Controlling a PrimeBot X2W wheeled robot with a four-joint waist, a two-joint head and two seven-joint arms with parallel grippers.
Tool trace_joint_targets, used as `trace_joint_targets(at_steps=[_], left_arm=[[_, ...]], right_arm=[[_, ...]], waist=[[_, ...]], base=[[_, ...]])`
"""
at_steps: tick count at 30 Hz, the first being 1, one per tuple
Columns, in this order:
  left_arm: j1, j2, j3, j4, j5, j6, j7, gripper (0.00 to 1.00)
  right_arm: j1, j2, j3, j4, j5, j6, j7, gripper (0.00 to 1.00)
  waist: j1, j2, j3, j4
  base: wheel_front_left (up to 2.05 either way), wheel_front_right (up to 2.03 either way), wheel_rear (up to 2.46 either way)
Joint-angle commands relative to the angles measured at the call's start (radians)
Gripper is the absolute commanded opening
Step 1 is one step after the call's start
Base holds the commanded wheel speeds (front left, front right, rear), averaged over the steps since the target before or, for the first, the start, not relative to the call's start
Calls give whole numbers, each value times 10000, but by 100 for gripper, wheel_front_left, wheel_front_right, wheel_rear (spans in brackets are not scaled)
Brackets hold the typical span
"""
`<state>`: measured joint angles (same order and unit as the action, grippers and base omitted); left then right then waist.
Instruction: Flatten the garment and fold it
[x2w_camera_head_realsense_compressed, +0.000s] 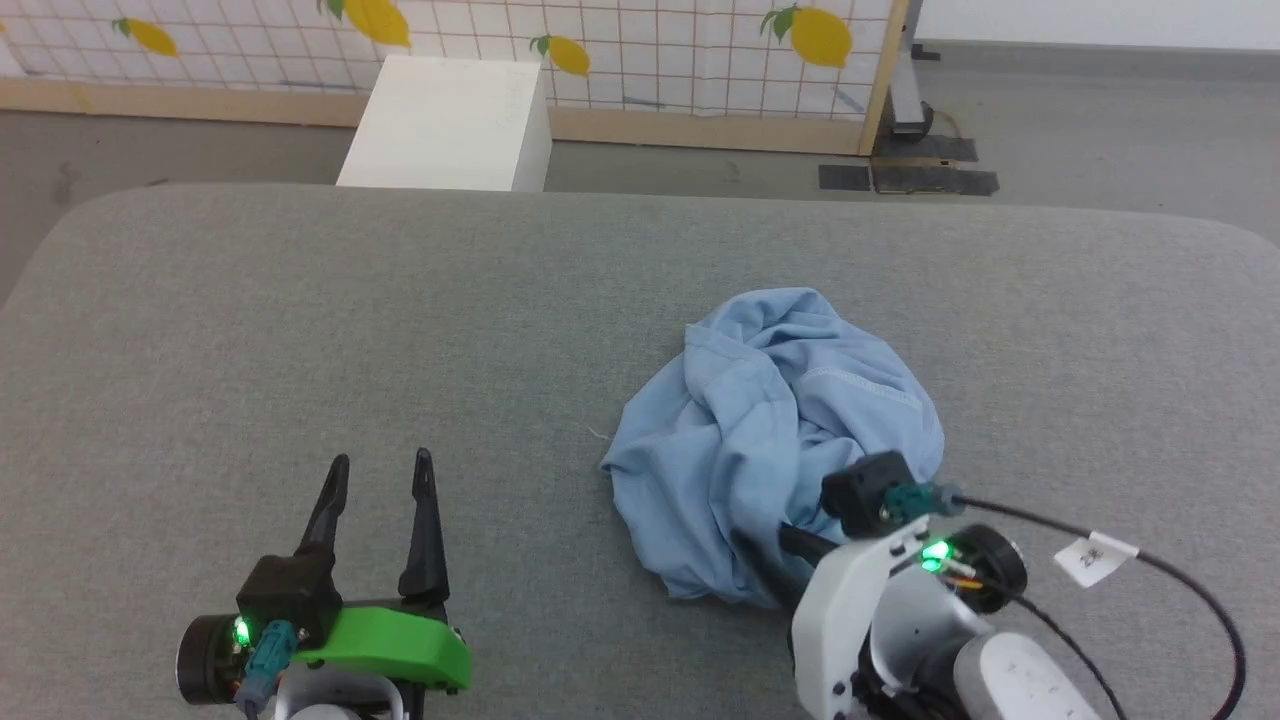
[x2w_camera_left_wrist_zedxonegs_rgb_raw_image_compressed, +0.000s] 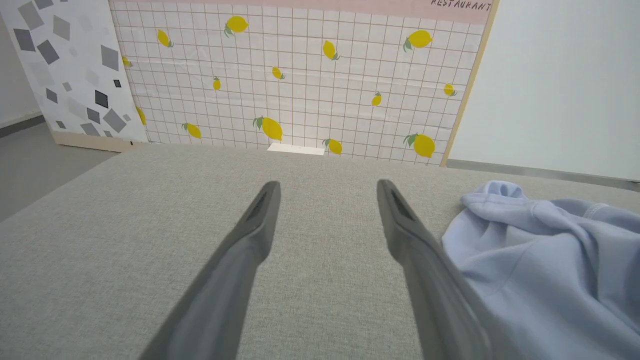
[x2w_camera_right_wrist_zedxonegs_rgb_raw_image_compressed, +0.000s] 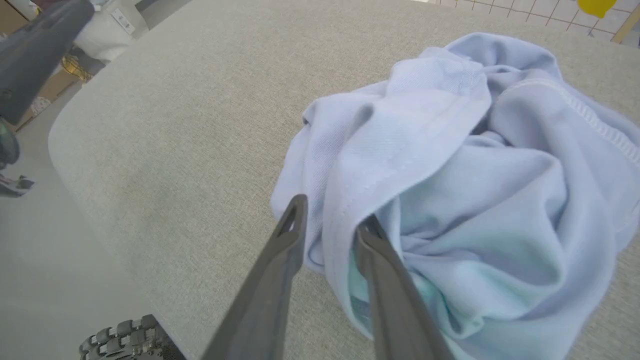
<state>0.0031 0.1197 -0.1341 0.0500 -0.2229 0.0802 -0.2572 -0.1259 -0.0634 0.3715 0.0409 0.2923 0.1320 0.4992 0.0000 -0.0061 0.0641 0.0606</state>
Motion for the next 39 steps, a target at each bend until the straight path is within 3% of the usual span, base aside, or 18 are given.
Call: trace_joint_targets(at_steps=[1,5,7,12,16,21,22,23,24,28,32,39], left_arm=[[24,-81,70,36,84,-109,-44,100],[-131,-258,163,120,232,-350,-44,100],[-276,-335,171,133,306,-450,-44,100],[-833,-504,87,174,453,-699,-45,100],[-1139,-613,-50,157,453,-770,-45,100],[-1345,-672,-172,255,387,-789,-45,100],[-1364,-677,-184,264,382,-785,-45,100],[-1371,-681,-191,280,376,-778,-45,100],[-1362,-684,-200,307,366,-785,-45,100],[-1255,-690,-216,444,386,-792,-45,100],[-1071,-692,-233,599,428,-876,-45,100],[-821,-694,-345,769,438,-1094,-45,100]], right_arm=[[-237,-75,-38,-144,121,-13,78,0],[-983,-518,-307,-512,419,-13,417,0],[-1807,-1124,-431,-535,352,-13,677,0],[-4276,-2181,-1149,570,321,-13,764,0],[-5757,-2236,-2537,2293,-366,-13,-64,0],[-6459,-1771,-4752,4556,-2032,-13,-901,0],[-6470,-1654,-4987,4821,-2207,-13,-976,5],[-6441,-1493,-5209,5081,-2364,-13,-1047,47],[-6386,-1368,-5344,5272,-2419,-13,-1060,100],[-5906,-994,-5534,5662,-2217,-13,-1301,100],[-4881,-706,-5579,5202,-1625,-13,-1971,100],[-1914,-188,-4919,2541,-736,-13,-3648,100]], waist=[[0,61,107,104],[0,61,328,176],[0,61,517,228],[0,61,1064,543],[0,61,1504,870],[0,61,1865,1141],[0,61,1888,1155],[0,61,1900,1152],[0,61,1895,1138],[0,61,1636,946],[0,61,1129,635],[0,61,403,-15]], base=[[0,0,0],[0,0,0],[0,0,0],[0,0,0],[0,0,0],[0,0,0],[0,0,0],[0,0,0],[0,0,0],[0,0,0],[0,0,0],[0,0,0]])
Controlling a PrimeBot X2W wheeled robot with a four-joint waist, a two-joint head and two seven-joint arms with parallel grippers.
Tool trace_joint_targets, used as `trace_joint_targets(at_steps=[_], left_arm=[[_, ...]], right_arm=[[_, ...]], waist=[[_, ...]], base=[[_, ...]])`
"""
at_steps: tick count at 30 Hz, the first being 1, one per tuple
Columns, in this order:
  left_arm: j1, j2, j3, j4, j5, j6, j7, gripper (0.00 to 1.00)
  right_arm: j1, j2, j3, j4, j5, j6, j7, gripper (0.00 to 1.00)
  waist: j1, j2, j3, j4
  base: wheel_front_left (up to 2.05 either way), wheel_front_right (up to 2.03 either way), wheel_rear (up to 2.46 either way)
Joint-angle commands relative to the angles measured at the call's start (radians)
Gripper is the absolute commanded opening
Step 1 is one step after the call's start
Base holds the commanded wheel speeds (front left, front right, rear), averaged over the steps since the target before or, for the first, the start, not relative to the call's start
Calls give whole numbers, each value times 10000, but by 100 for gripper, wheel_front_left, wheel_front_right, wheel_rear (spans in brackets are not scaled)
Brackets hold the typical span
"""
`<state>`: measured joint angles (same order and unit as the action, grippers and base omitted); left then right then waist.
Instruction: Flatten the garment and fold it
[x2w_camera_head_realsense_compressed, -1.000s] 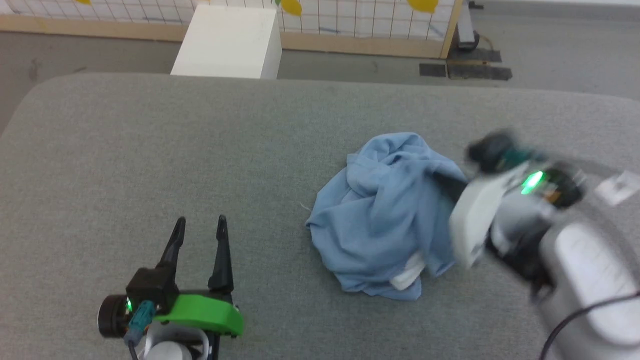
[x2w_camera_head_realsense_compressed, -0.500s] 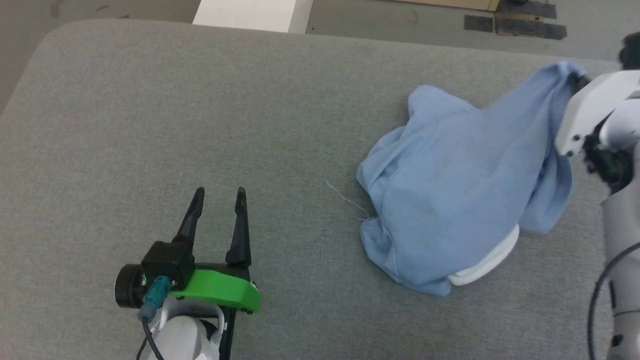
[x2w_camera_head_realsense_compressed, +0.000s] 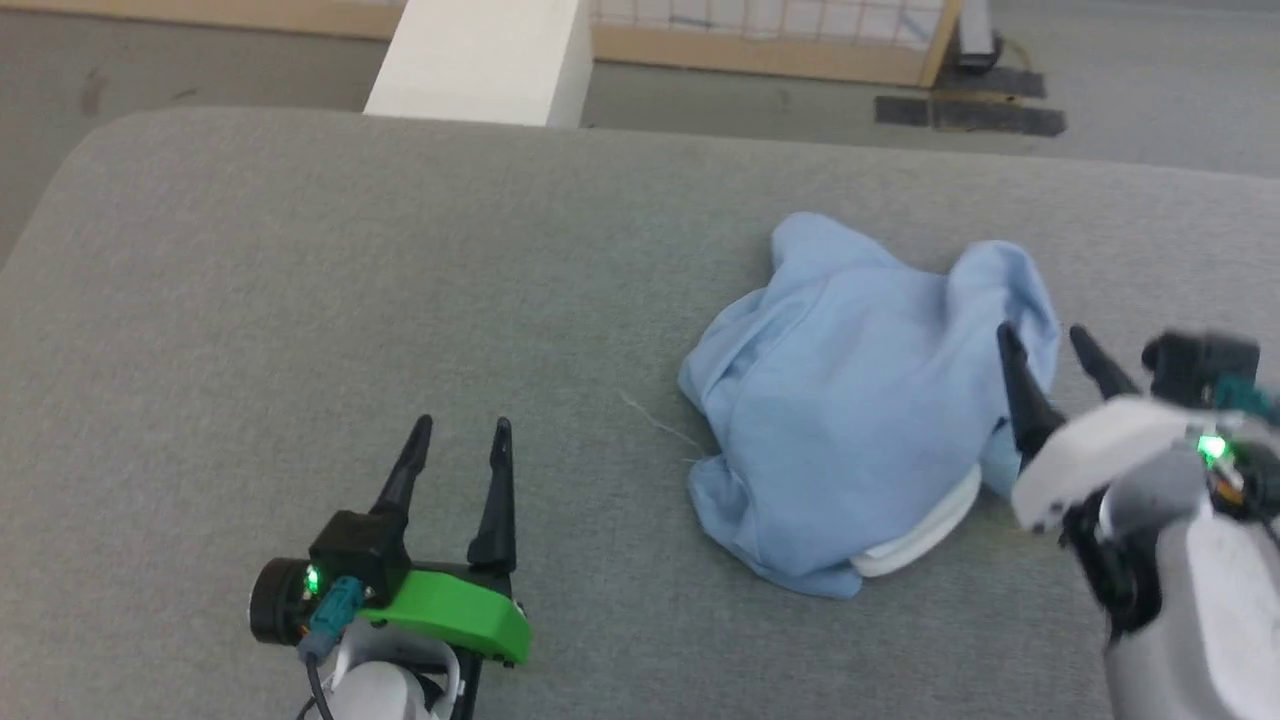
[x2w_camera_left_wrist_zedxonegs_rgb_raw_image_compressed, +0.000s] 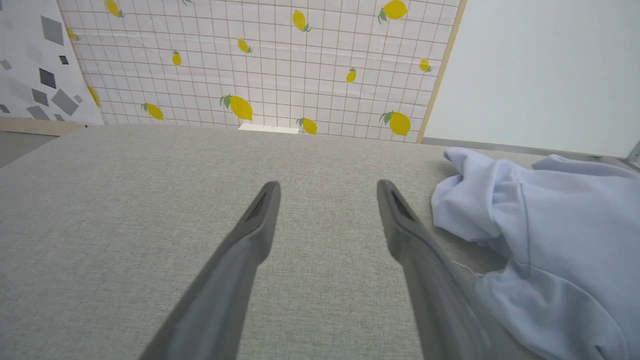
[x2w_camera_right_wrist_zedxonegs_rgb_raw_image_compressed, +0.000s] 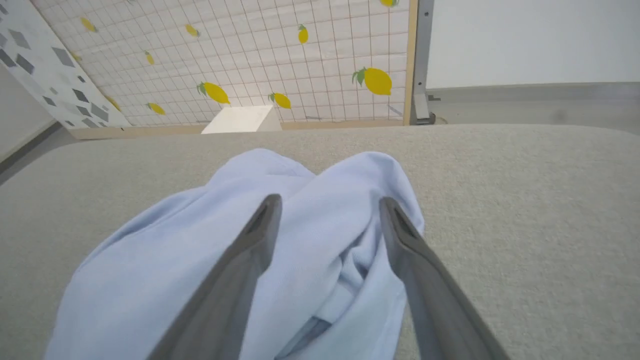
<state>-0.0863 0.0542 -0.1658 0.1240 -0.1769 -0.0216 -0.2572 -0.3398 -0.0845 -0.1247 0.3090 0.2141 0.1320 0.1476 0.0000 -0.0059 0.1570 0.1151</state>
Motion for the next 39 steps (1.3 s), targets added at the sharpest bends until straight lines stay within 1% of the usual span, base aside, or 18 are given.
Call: trace_joint_targets(at_steps=[1,4,7,11,17,19,21,23,24,25,26,27,29,31,33,34,37,39], left_arm=[[90,-38,-102,67,-50,-117,-45,100],[26,-38,-540,331,-183,-252,-45,100],[-211,-38,-1109,845,-372,-305,-9,100],[-825,-39,-1841,1688,-731,-94,661,100],[-1857,-39,-2668,3154,-1464,477,2685,100],[-2290,-39,-3042,3688,-1765,662,3867,100],[-2503,-35,-3260,4065,-1668,842,4733,100],[-2600,-32,-3518,4367,-1712,669,5708,100],[-2623,-21,-3663,4412,-1803,409,6144,100],[-2613,-20,-3696,4407,-1927,258,6414,50],[-2595,5,-3735,4359,-2036,109,6666,9],[-2587,53,-3764,4291,-2066,35,6768,0],[-2537,141,-3649,4006,-2142,36,6535,0],[-2471,238,-3309,3579,-2158,293,5728,0],[-2337,370,-2751,3115,-2140,799,4579,0],[-2238,500,-2418,2883,-2076,1148,3950,0],[-1826,894,-1596,2392,-2051,1917,2884,0],[-1467,1247,-1073,2048,-2041,2377,2465,0]], right_arm=[[620,66,157,-504,76,-13,-346,100],[1877,203,398,-1555,83,-13,-933,100],[2700,282,634,-2233,-35,-13,-1260,100],[3391,331,953,-2875,3,-13,-1470,100],[3611,339,1417,-3087,348,-13,-1460,100],[3570,340,1537,-3134,428,-13,-1450,100],[3548,340,1577,-3141,470,-13,-1455,100],[3548,341,1611,-3137,545,-13,-1455,100],[3550,341,1639,-3139,574,-13,-1447,100],[3548,341,1656,-3142,587,-13,-1443,100],[3547,341,1660,-3144,602,-13,-1446,100],[3548,341,1654,-3140,617,-13,-1450,100],[3554,341,1635,-3130,638,-13,-1441,100],[3547,341,1619,-3135,641,-13,-1451,100],[3541,341,1595,-3136,669,-13,-1479,100],[3545,341,1573,-3140,659,-13,-1496,100],[3589,342,1504,-3134,656,-13,-1504,100],[3616,342,1480,-3130,646,-13,-1500,100]], waist=[[0,59,-584,-641],[0,59,-722,-901],[0,59,-785,-1168],[0,59,-776,-1553],[0,59,-564,-2114],[0,59,-413,-2296],[0,59,-333,-2361],[0,59,-293,-2385],[0,59,-272,-2386],[0,59,-257,-2375],[0,59,-247,-2344],[0,59,-249,-2306],[0,59,-272,-2179],[0,59,-306,-2028],[0,59,-366,-1858],[0,59,-401,-1760],[0,59,-496,-1497],[0,59,-543,-1332]], base=[[0,0,0],[0,0,0],[0,0,0],[0,0,0],[0,0,0],[0,0,0],[0,0,0],[0,0,0],[0,0,0],[0,0,0],[0,0,0],[0,0,0],[0,0,0],[0,0,0],[0,0,0],[0,0,0],[0,0,0],[0,0,0]])
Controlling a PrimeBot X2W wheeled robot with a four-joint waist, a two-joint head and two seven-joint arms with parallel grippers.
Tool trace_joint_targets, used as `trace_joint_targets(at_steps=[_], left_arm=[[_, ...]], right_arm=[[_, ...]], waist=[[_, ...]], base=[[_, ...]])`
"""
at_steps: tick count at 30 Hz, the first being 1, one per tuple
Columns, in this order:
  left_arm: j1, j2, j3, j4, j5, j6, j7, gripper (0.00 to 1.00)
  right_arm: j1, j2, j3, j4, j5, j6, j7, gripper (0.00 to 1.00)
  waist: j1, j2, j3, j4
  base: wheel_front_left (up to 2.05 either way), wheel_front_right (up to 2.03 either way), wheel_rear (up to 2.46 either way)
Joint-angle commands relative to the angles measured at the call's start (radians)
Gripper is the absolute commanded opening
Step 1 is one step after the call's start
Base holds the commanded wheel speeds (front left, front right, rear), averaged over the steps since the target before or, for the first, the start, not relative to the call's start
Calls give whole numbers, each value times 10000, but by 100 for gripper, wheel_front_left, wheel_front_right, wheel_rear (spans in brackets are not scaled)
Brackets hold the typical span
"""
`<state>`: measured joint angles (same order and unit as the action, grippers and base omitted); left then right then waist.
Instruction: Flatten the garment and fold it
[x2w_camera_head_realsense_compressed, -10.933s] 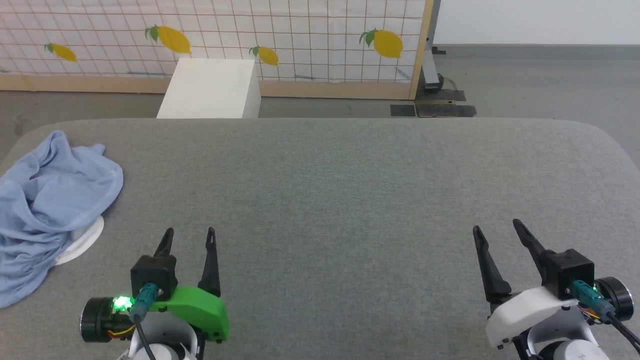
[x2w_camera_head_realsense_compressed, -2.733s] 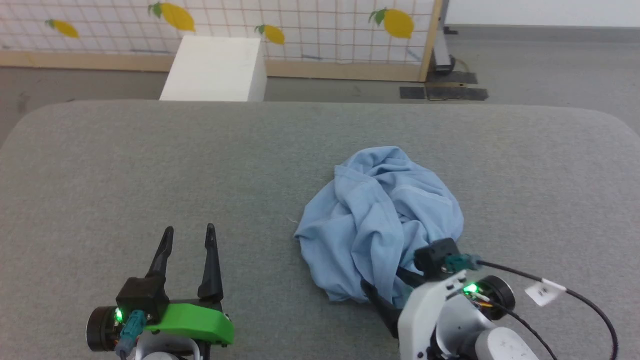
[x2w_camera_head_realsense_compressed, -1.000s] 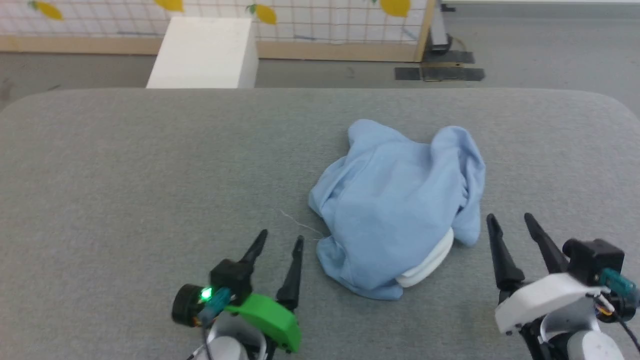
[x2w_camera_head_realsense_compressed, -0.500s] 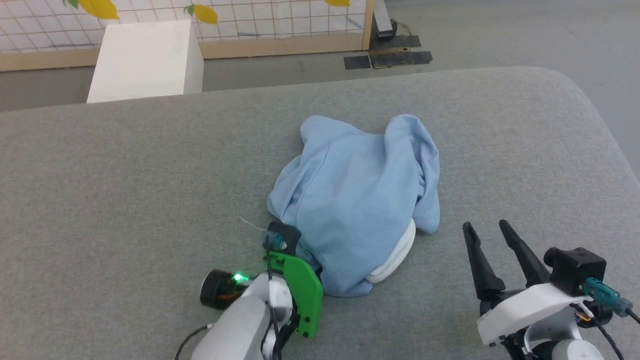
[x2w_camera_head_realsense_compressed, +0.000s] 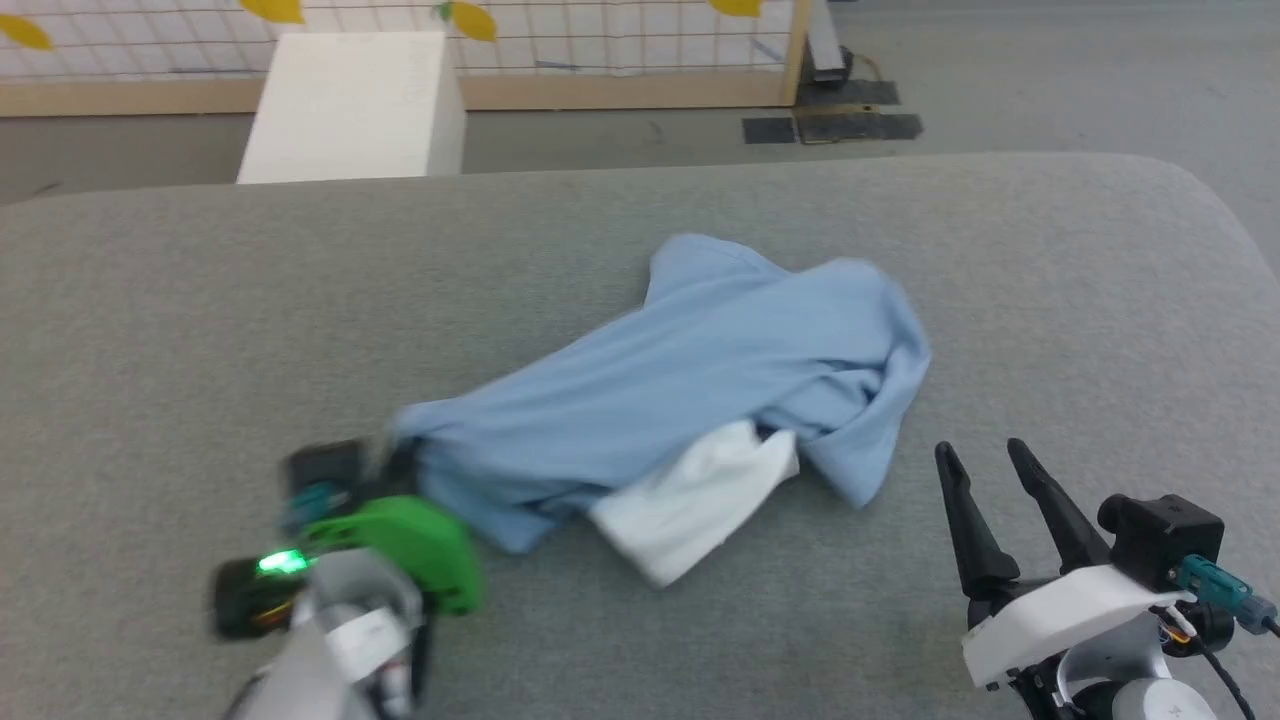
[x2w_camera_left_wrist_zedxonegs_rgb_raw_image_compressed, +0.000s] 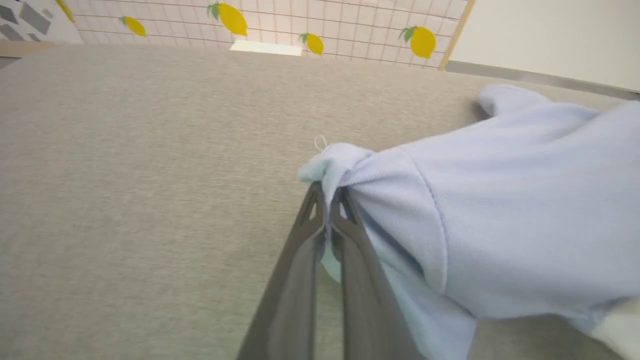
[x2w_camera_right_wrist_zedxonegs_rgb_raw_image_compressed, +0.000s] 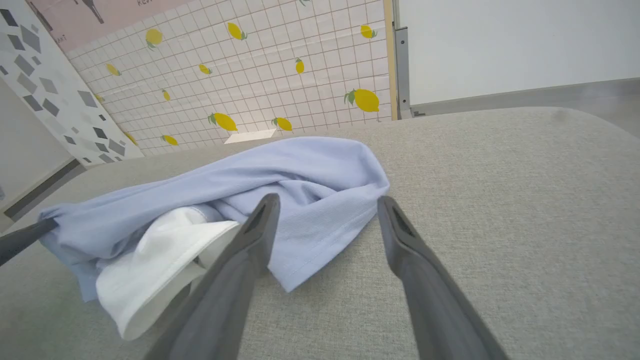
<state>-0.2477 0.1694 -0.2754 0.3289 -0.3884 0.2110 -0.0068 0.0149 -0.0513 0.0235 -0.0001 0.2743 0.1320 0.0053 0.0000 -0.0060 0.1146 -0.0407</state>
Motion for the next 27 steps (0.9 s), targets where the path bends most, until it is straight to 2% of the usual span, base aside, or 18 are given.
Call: trace_joint_targets(at_steps=[1,8,10,11,15,19,23,27], left_arm=[[363,288,306,-208,66,292,-191,0],[1768,1165,1529,-1034,-12,1517,-42,0],[2051,1183,1639,-1237,-61,1671,1,84],[2180,1134,1666,-1343,-148,1673,13,100],[2380,1025,1529,-1668,24,1669,-605,100],[2403,867,895,-2100,434,1155,-1777,100],[2007,908,-398,-2374,1132,235,-2014,100],[1030,1134,-2045,-2177,2053,-974,-1069,100]], right_arm=[[88,10,-14,-34,35,-13,-70,100],[175,10,-70,-23,6,-13,34,100],[188,10,-61,-15,-8,-13,85,100],[193,10,-50,-11,-18,-13,119,100],[175,10,-8,-13,-21,-13,200,100],[183,10,26,-30,-17,-13,221,100],[183,10,40,-30,-38,-13,248,100],[204,10,56,-46,-52,-13,281,100]], waist=[[0,60,-144,313],[0,60,-210,740],[0,60,-208,826],[0,60,-203,862],[0,60,-175,931],[0,60,-208,923],[0,60,-261,879],[0,60,-290,776]], base=[[0,0,0],[0,0,0],[0,0,0],[0,0,0],[0,0,0],[0,0,0],[0,0,0],[0,0,0]])
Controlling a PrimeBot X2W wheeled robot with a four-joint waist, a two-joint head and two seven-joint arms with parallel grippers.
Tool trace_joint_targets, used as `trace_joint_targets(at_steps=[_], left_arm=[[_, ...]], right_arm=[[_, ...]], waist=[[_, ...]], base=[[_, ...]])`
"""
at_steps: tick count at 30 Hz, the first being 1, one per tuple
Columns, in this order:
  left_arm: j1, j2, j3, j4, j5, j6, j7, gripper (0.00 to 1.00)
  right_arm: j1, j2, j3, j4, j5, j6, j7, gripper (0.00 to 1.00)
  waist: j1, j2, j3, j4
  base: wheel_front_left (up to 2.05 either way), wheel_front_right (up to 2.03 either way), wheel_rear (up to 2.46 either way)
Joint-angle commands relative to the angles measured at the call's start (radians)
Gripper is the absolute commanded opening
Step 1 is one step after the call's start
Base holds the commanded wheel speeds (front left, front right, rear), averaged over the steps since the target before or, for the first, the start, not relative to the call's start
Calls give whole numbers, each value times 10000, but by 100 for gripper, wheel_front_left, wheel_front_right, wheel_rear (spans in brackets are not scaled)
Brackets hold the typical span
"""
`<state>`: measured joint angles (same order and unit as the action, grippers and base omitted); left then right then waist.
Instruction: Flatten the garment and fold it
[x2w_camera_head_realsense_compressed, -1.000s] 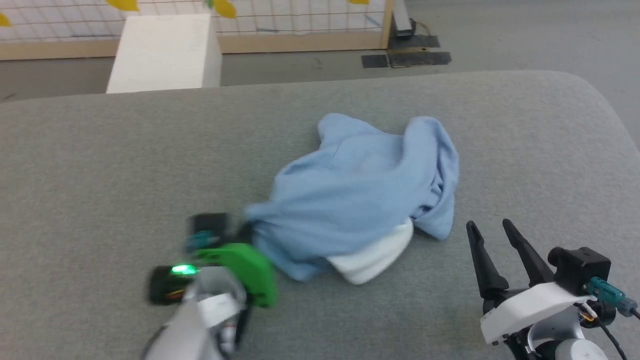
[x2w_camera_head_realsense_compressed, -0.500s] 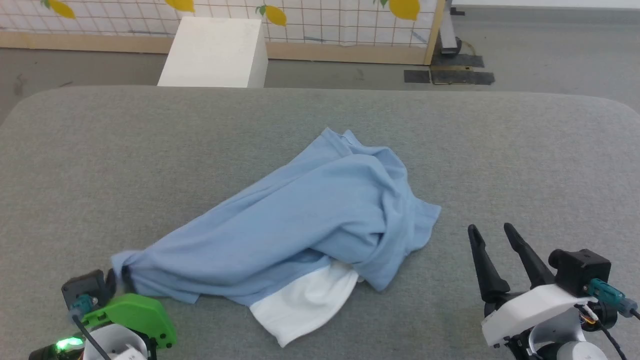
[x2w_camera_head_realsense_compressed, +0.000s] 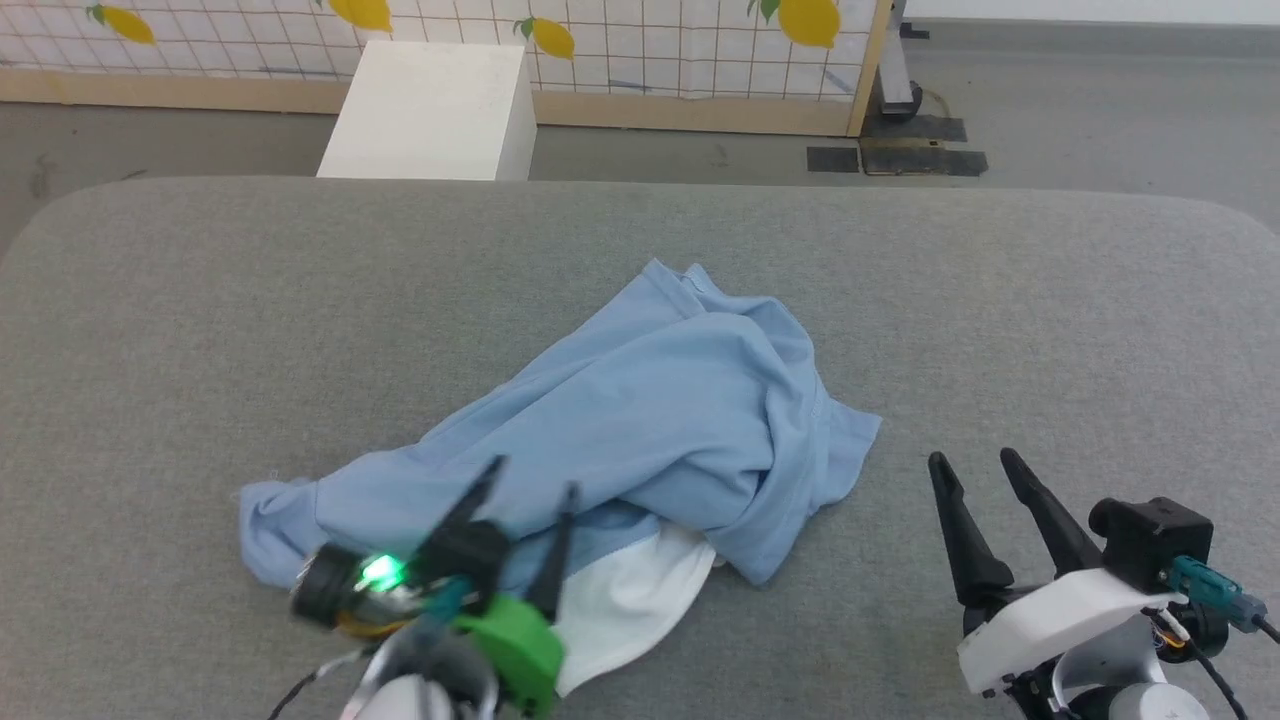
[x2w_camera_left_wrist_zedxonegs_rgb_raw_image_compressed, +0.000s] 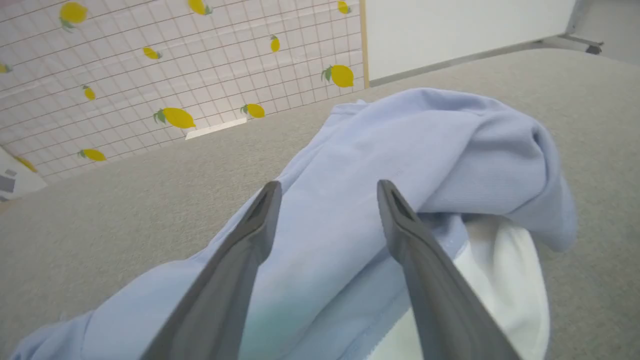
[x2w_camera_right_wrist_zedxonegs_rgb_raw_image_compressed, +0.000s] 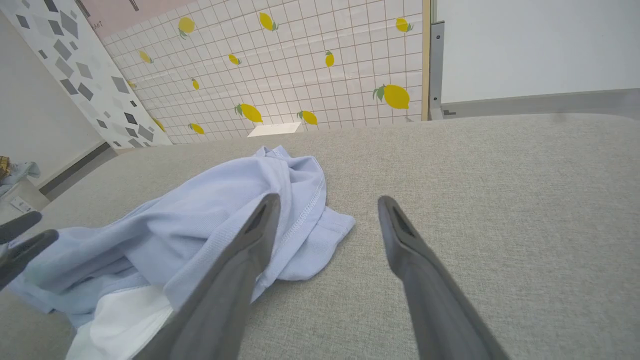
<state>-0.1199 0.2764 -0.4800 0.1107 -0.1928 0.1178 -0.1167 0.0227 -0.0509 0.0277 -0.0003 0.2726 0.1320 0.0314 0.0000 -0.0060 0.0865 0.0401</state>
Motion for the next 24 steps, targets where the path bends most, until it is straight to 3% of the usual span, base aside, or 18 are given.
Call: trace_joint_targets(at_steps=[1,5,9,18,19,20,21,24], left_arm=[[-570,133,-425,82,391,-360,395,100],[-1740,261,-1530,541,1064,-1454,1758,100],[-2786,151,-2240,997,1139,-2166,2956,100],[-4414,218,-3688,1494,-108,-2477,5225,100],[-4561,307,-3946,1448,-362,-2479,5481,72],[-4675,395,-4185,1414,-594,-2480,5729,33],[-4824,520,-4443,1335,-888,-2481,5984,2],[-5260,849,-4868,974,-1559,-2482,6149,0]], right_arm=[[134,7,34,-46,-27,-13,29,100],[153,7,55,-69,-18,-13,51,100],[124,7,72,-99,-19,-13,87,100],[21,7,151,-16,49,-13,54,100],[14,7,147,-8,62,-13,38,100],[7,7,145,-4,65,-13,28,100],[-2,7,140,1,75,-13,14,100],[-33,7,118,6,93,-13,-33,100]], waist=[[0,60,-9,-83],[0,60,62,-268],[0,60,198,-519],[0,60,427,-1219],[0,60,453,-1279],[0,60,473,-1320],[0,60,501,-1366],[0,60,574,-1429]], base=[[0,0,0],[0,0,0],[0,0,0],[0,0,0],[0,0,0],[0,0,0],[0,0,0],[0,0,0]])
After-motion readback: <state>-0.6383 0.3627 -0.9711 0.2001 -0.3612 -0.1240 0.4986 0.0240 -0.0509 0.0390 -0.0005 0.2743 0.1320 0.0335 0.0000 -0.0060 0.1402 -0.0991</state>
